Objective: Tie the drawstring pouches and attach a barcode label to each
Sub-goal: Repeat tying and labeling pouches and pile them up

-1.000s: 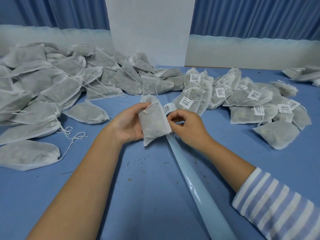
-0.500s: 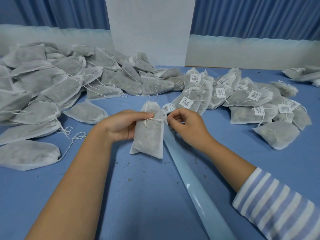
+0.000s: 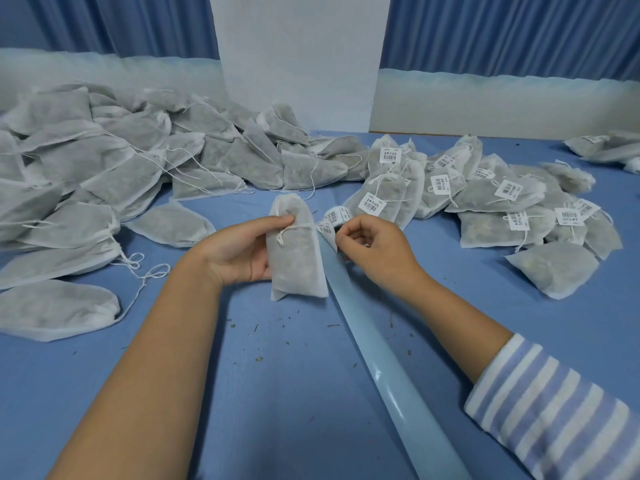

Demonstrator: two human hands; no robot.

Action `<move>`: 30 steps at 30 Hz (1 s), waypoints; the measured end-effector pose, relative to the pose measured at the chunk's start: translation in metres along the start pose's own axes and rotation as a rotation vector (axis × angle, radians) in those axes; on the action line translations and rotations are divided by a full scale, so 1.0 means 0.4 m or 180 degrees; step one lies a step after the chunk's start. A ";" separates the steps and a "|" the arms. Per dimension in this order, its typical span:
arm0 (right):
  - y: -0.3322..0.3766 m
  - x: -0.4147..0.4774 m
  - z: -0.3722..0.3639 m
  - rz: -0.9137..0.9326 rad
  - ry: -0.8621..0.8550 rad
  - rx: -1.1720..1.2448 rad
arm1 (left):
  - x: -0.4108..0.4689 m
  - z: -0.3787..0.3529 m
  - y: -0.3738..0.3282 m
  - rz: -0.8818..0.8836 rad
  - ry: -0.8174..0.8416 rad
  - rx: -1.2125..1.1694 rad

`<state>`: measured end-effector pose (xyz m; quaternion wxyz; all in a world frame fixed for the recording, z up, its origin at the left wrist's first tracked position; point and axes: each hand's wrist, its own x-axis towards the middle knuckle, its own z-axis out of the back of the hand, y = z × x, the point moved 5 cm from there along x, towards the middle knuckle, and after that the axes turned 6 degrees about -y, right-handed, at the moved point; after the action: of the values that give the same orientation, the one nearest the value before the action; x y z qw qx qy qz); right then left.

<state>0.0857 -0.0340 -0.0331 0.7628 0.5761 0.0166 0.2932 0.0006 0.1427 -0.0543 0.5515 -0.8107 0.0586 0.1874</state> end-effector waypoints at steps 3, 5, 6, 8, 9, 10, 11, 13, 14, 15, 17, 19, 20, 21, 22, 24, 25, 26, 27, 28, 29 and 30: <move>0.018 -0.009 -0.002 0.0445 0.0057 -0.0246 | 0.003 0.010 -0.005 0.0067 -0.0198 -0.0443; 0.025 -0.015 -0.004 0.0723 0.0110 -0.0479 | 0.006 0.034 -0.014 0.0010 -0.0755 -0.0555; 0.025 -0.017 -0.006 0.0821 0.0142 -0.0565 | 0.007 0.056 -0.023 -0.0118 -0.1153 -0.0231; 0.023 -0.018 -0.009 0.0915 0.0190 -0.0667 | -0.002 0.088 -0.039 -0.0283 -0.1996 0.0998; 0.021 -0.019 -0.011 0.0926 0.0203 -0.0692 | -0.009 0.091 -0.049 -0.0337 -0.2330 0.1712; 0.020 -0.019 -0.011 0.0931 0.0202 -0.0704 | -0.010 0.085 -0.058 -0.0466 -0.2525 0.2329; 0.019 -0.018 -0.010 0.0934 0.0191 -0.0706 | -0.012 0.068 -0.063 -0.0645 -0.2609 0.2819; 0.018 -0.018 -0.009 0.0958 0.0159 -0.0718 | -0.022 0.032 -0.073 -0.1128 -0.2821 0.3473; 0.018 -0.018 -0.008 0.0986 0.0138 -0.0732 | -0.031 0.014 -0.084 -0.1489 -0.2957 0.3575; 0.020 -0.019 -0.007 0.1022 0.0114 -0.0742 | -0.044 -0.005 -0.098 -0.1857 -0.3052 0.3605; 0.025 -0.021 -0.005 0.1108 0.0070 -0.0745 | -0.046 -0.022 -0.104 -0.1859 -0.2897 0.3269; 0.033 -0.023 -0.005 0.1232 0.0026 -0.0765 | -0.024 -0.042 -0.073 -0.1048 -0.2203 0.2516; 0.037 -0.025 -0.005 0.1309 0.0010 -0.0794 | -0.015 -0.058 -0.053 -0.0678 -0.1867 0.2068; 0.039 -0.026 -0.005 0.1380 0.0010 -0.0837 | -0.008 -0.071 -0.038 -0.0454 -0.1681 0.1715; 0.041 -0.028 -0.007 0.1436 0.0034 -0.0885 | -0.003 -0.076 -0.028 -0.0369 -0.1609 0.1494; 0.043 -0.033 -0.012 0.1514 0.0128 -0.0986 | 0.001 -0.078 -0.022 -0.0362 -0.1608 0.1353; 0.043 -0.035 -0.014 0.1543 0.0171 -0.1031 | 0.005 -0.077 -0.022 -0.0363 -0.1598 0.1374; 0.043 -0.036 -0.016 0.1554 0.0203 -0.1062 | 0.008 -0.076 -0.022 -0.0348 -0.1576 0.1429; 0.042 -0.036 -0.017 0.1550 0.0225 -0.1072 | 0.009 -0.076 -0.021 -0.0326 -0.1564 0.1501; 0.042 -0.035 -0.018 0.1535 0.0239 -0.1068 | 0.010 -0.074 -0.020 -0.0305 -0.1577 0.1619; 0.041 -0.035 -0.019 0.1511 0.0244 -0.1057 | 0.011 -0.072 -0.020 -0.0308 -0.1597 0.1737; 0.040 -0.034 -0.019 0.1471 0.0234 -0.1031 | 0.012 -0.070 -0.020 -0.0327 -0.1602 0.1833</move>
<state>0.0648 -0.0311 -0.0257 0.7568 0.4242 -0.1345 0.4788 0.0143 0.1205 -0.0403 0.7624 -0.5532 -0.0690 0.3285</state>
